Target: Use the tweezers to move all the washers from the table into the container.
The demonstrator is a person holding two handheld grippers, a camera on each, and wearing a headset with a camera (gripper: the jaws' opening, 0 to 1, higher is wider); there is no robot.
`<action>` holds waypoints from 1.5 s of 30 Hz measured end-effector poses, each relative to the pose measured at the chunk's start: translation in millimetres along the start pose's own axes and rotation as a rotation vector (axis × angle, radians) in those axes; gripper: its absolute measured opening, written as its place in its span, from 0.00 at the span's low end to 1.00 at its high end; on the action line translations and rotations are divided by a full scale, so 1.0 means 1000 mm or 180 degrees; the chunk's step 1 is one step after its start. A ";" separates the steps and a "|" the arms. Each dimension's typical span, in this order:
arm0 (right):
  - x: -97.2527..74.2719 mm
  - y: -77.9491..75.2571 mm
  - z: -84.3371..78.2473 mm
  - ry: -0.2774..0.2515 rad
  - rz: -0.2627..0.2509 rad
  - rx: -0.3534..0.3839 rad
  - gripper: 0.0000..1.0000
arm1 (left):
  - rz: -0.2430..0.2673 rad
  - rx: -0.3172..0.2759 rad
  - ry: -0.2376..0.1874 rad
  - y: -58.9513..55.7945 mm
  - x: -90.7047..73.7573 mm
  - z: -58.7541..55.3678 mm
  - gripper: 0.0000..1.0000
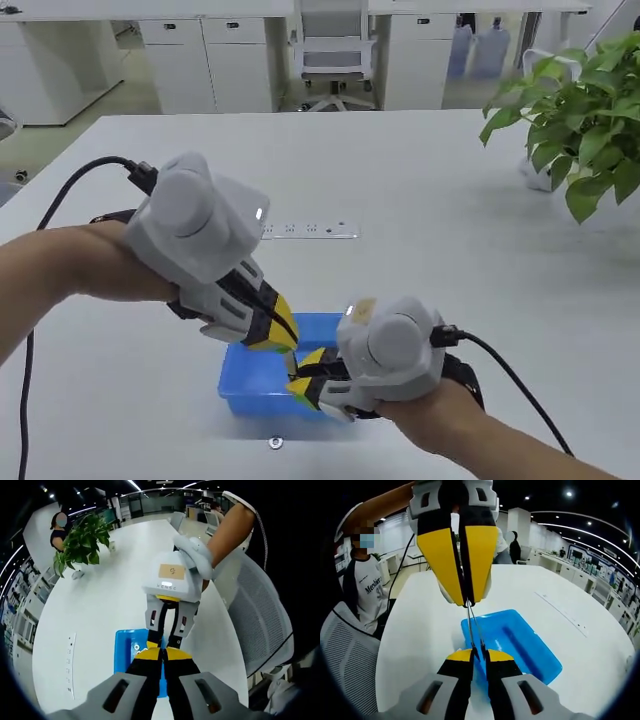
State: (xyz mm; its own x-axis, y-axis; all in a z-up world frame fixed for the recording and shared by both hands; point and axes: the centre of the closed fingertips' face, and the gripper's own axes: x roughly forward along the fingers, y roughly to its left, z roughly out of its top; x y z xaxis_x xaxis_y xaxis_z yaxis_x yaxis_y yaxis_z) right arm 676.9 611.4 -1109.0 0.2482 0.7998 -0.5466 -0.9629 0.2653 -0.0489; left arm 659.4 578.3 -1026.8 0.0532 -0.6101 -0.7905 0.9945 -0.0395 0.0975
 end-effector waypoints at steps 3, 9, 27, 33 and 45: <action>-0.001 0.001 0.004 -0.0036 -0.0006 0.0001 0.11 | 0.0027 -0.0008 -0.0024 -0.001 -0.004 0.002 0.04; 0.000 0.014 0.009 -0.0072 0.0035 0.0013 0.11 | 0.0026 -0.0032 -0.0016 -0.010 -0.010 -0.001 0.04; 0.014 0.047 0.001 -0.0038 0.0165 -0.0060 0.11 | 0.0018 -0.0123 -0.0050 -0.040 0.000 -0.015 0.04; 0.023 0.054 -0.008 0.0011 0.0192 -0.0066 0.11 | 0.0057 -0.0172 -0.0037 -0.046 0.006 -0.028 0.04; 0.029 0.057 -0.022 0.0124 0.0219 -0.0093 0.11 | 0.0091 -0.0291 -0.0090 -0.049 0.015 -0.038 0.05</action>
State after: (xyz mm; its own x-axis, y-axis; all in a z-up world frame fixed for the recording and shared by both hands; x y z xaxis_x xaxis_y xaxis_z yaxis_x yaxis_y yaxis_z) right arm 627.4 638.2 -1146.0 0.1776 0.7940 -0.5815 -0.9804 0.1941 -0.0344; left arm 614.6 601.3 -1066.2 0.0805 -0.6321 -0.7707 0.9968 0.0499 0.0632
